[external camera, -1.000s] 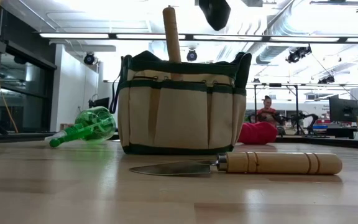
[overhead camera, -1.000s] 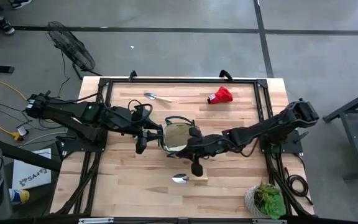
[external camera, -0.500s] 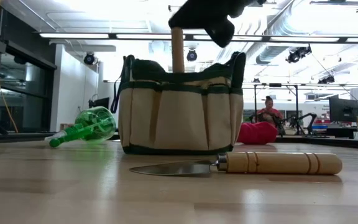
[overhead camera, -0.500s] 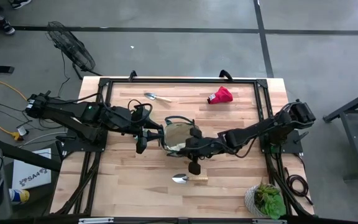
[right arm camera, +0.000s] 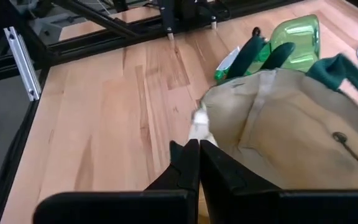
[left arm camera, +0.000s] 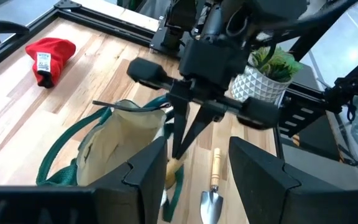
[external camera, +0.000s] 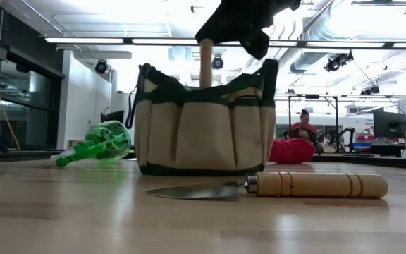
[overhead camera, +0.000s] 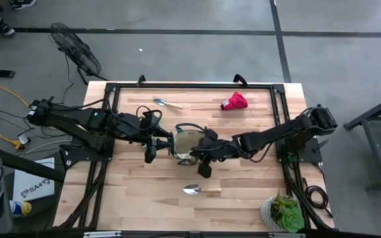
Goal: Pick & Place Garden tools in Gardening bag
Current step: Put the brown hand rake into the gardening bag, then adjust the gardening bag
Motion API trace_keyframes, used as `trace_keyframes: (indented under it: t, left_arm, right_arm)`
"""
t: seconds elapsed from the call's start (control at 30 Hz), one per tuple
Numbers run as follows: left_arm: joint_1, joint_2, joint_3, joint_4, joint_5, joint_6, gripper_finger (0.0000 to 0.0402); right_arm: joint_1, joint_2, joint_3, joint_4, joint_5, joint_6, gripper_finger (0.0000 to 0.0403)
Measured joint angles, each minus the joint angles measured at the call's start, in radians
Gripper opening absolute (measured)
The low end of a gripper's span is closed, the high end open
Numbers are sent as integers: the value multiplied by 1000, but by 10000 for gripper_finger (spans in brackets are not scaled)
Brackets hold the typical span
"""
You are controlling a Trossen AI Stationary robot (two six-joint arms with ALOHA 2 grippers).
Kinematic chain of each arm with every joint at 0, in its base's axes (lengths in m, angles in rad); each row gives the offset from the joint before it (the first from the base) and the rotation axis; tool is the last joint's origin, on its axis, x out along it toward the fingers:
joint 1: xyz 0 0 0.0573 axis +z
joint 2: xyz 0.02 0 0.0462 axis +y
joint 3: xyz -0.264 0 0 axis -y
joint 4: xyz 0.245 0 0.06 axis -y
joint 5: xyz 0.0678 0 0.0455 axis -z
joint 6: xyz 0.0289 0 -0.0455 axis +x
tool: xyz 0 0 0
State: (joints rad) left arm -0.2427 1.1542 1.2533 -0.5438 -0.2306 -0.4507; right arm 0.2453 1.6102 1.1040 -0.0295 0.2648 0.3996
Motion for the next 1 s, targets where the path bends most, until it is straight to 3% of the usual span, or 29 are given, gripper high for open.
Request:
trace_keyframes:
  t: [0.33,0.6,1.0]
  left_arm:
    - [0,0,0,-7,0,0,170]
    - [0,0,0,-14,1,0,170]
    - [0,0,0,-33,3,1,170]
  right_arm:
    - [-2,-109,-1,-47,113,-5,4]
    - [-5,-179,-1,-131,20,10,4]
    - [-5,-257,-1,-408,-15,261,13]
